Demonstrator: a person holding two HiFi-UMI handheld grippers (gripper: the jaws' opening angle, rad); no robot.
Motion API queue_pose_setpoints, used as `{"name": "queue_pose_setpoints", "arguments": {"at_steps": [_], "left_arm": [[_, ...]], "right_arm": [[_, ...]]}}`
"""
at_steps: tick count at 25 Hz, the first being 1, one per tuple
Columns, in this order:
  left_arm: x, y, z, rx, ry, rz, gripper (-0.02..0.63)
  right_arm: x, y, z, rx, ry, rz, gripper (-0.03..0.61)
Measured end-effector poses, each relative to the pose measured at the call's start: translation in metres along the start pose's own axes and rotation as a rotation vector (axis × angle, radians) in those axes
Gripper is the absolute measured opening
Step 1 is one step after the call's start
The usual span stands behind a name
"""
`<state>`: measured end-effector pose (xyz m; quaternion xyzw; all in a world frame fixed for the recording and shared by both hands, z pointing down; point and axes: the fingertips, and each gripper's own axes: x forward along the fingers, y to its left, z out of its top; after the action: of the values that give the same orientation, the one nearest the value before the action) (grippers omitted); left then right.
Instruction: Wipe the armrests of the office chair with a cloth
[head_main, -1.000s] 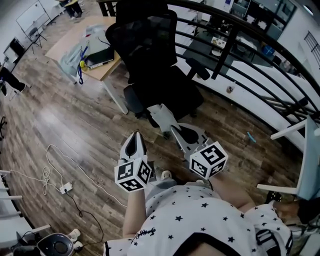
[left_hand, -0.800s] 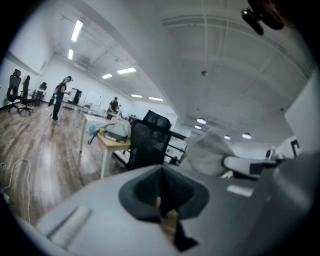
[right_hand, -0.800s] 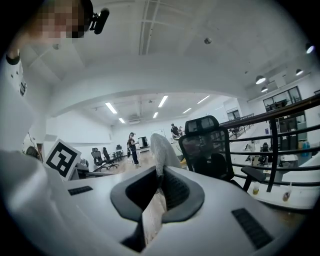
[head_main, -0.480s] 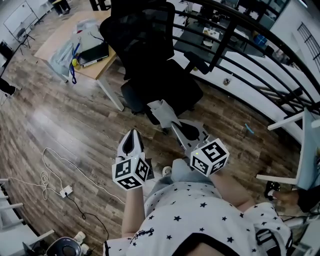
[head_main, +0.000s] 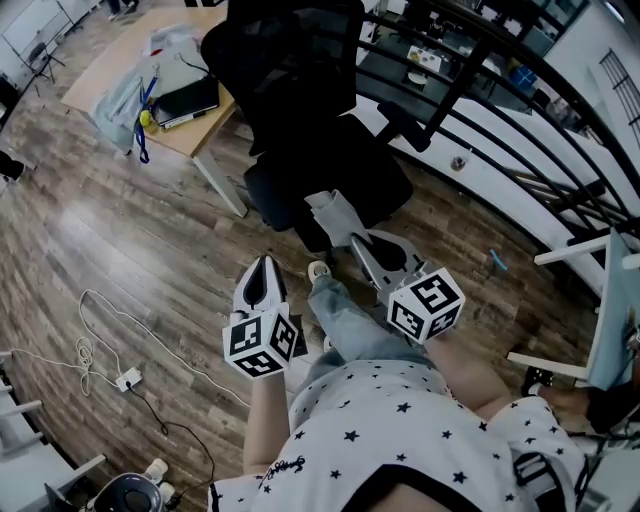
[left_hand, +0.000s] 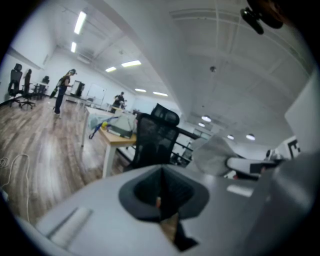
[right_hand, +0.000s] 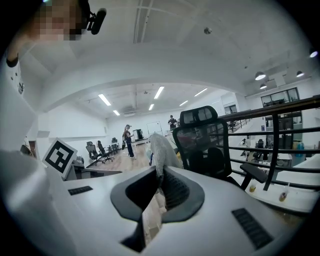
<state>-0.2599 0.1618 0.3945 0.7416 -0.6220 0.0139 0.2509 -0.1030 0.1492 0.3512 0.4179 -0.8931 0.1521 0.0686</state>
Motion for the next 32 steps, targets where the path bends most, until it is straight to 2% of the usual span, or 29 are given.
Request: {"name": "queue_pose_setpoints", "arguments": {"at_steps": [8,17,26,32], "left_arm": [[0.048,0.041,0.021,-0.034,-0.011,0.057,0.006],[0.104,0.074,0.043,-0.059,0.022,0.127,0.006],[0.153,0.098,0.046,-0.074,0.059,0.176,0.006],[0.174,0.120,0.032,-0.106,0.109,0.205,0.006]], "right_arm": [[0.074,-0.025,0.017,-0.040,0.027,0.045,0.028],[0.164,-0.057,0.031,-0.068,0.102,0.102,0.028],[0.254,-0.093,0.011,-0.133,0.198,0.136,0.028],[0.311,-0.100,-0.017,-0.218,0.270,0.172,0.028]]}}
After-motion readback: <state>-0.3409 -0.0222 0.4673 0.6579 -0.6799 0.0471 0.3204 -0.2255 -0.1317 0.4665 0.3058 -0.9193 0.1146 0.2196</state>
